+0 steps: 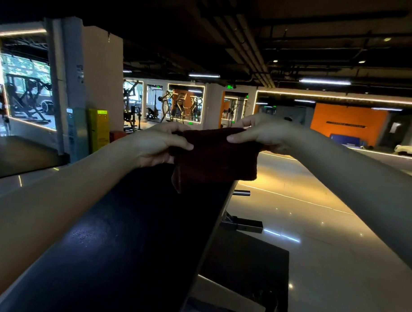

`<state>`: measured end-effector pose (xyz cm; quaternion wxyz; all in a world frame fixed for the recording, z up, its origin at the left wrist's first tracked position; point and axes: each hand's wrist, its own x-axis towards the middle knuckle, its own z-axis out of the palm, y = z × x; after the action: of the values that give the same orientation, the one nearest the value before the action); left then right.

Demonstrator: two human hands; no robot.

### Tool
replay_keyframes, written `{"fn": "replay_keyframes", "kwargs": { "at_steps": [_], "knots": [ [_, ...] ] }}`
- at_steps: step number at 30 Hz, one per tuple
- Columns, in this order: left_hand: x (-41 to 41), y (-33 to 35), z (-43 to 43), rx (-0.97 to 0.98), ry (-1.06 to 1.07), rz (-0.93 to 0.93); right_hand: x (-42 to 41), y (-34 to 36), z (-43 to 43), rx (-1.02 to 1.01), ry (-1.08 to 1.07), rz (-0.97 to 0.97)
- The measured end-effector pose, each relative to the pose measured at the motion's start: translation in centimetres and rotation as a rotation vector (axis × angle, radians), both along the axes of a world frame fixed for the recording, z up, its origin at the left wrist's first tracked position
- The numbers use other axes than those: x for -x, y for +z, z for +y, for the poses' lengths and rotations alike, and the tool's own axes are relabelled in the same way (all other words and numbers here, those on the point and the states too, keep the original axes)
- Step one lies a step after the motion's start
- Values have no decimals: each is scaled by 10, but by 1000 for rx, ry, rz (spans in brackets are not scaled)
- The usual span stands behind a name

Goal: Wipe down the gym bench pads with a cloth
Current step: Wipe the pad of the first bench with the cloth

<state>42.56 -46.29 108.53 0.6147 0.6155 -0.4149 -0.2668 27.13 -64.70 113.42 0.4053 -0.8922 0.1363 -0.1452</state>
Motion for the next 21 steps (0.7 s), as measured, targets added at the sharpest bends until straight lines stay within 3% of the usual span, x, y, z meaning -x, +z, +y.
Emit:
{"fn": "replay_keyframes", "kwargs": {
  "at_steps": [6,15,18,21],
  "knots": [
    [0,20,-40,-210,149,-358,-8,7,-47,86,80,-62],
    [-29,69,-98,-215,554,-1056,-70,18,-96,90,112,-513],
    [-30,58,-104,-220,633,-1081,-92,12,-108,128,138,-570],
    [-19,36,-105,-284,594,-1036,-99,5,-124,131,263,-490]
  ]
}}
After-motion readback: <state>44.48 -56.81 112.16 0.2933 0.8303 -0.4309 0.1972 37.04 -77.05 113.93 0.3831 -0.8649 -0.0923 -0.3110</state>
